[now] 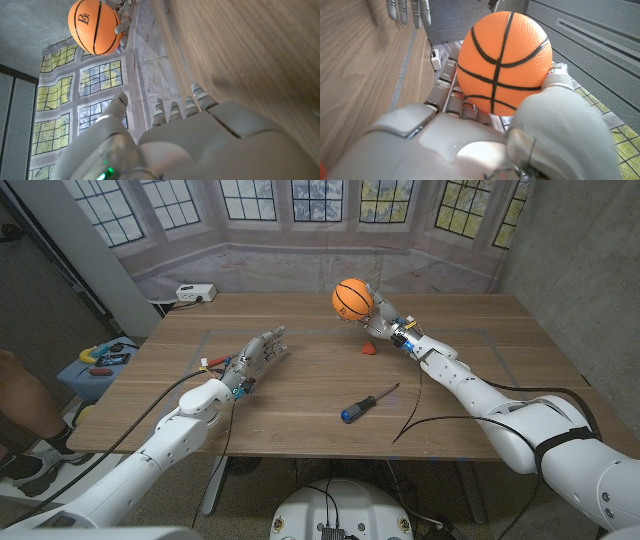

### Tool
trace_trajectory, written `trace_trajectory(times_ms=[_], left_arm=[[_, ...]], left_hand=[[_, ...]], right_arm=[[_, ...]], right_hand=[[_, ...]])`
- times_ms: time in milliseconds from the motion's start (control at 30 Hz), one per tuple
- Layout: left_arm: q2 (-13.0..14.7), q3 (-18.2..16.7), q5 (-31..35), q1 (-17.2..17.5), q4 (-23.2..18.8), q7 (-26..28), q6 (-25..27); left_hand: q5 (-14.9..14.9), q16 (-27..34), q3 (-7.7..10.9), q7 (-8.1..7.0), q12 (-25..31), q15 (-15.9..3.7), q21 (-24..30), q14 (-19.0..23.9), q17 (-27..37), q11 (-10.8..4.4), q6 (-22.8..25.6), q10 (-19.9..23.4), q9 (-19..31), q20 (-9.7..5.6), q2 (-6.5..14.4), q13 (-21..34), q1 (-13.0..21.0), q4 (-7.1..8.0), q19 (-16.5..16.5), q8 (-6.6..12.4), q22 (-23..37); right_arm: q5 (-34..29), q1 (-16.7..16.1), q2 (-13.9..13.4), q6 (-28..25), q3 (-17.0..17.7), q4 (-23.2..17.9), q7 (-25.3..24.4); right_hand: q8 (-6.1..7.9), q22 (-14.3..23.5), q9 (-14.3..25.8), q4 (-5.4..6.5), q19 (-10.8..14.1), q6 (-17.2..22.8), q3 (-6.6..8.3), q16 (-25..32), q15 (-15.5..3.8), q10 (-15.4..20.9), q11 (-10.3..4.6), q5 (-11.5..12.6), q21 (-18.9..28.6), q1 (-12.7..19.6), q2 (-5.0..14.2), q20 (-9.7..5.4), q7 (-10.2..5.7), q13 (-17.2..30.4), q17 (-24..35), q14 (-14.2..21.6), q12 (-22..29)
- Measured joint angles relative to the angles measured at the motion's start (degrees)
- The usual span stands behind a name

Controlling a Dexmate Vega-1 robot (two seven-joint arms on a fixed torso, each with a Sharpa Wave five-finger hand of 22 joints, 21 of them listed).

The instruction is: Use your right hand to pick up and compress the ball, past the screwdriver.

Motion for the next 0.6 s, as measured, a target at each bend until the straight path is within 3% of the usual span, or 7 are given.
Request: trace_trajectory(times_ms=[600], left_arm=[[0.2, -0.2, -0.8, 0.0, 0.7, -1.7, -0.7]], left_hand=[[0.0, 0.0, 0.05, 0.0, 0.0, 0.0, 0.0, 0.0, 0.0, 0.0, 0.0, 0.0, 0.0, 0.0, 0.0, 0.0, 0.0, 0.04, 0.0, 0.0, 0.0]], right_arm=[[-0.1, -0.1, 0.3, 0.1, 0.4, -0.3, 1.5]], right_hand=[[-0.66, 0.0, 0.0, 0.05, -1.6, -5.2, -0.36, 0.0, 1.35, -3.6, 0.52, 0.0, -1.6, -1.3, 0.65, 1.56, -0.34, 0.5, -1.1, -3.6, -2.2]])
